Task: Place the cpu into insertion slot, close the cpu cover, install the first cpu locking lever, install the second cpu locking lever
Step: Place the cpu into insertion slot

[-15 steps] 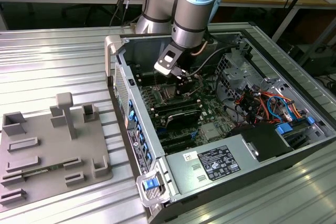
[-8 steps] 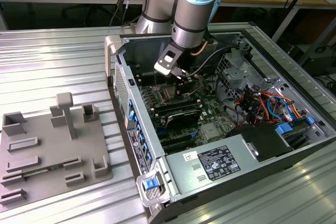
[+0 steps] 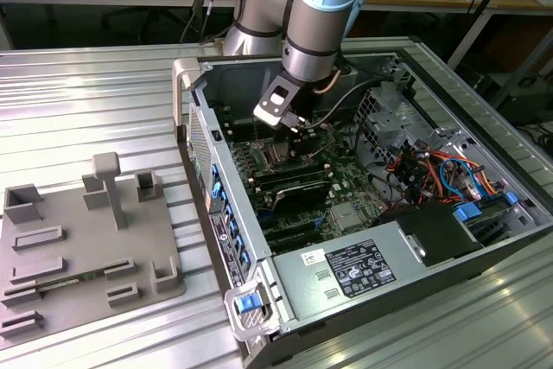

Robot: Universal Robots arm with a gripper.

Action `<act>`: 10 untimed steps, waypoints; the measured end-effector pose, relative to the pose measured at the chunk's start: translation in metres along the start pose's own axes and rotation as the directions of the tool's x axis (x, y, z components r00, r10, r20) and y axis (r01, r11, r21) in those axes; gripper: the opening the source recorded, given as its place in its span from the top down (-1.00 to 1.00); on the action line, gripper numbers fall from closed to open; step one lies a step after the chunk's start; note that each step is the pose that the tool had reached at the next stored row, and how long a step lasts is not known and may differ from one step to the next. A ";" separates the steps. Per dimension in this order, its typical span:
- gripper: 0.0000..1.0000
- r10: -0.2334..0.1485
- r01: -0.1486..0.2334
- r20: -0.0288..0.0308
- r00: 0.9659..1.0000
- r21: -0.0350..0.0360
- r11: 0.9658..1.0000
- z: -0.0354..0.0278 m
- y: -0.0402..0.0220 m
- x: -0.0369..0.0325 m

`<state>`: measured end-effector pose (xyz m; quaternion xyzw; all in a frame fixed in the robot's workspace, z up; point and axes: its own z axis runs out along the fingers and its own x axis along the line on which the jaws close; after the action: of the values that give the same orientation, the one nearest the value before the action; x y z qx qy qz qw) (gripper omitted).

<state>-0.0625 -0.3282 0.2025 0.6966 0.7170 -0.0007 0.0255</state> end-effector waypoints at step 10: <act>-0.19 0.000 0.000 0.001 1.000 0.000 1.000 0.0036 -0.0002 0.0001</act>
<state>-0.0625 -0.3283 0.1989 0.6966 0.7170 -0.0011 0.0256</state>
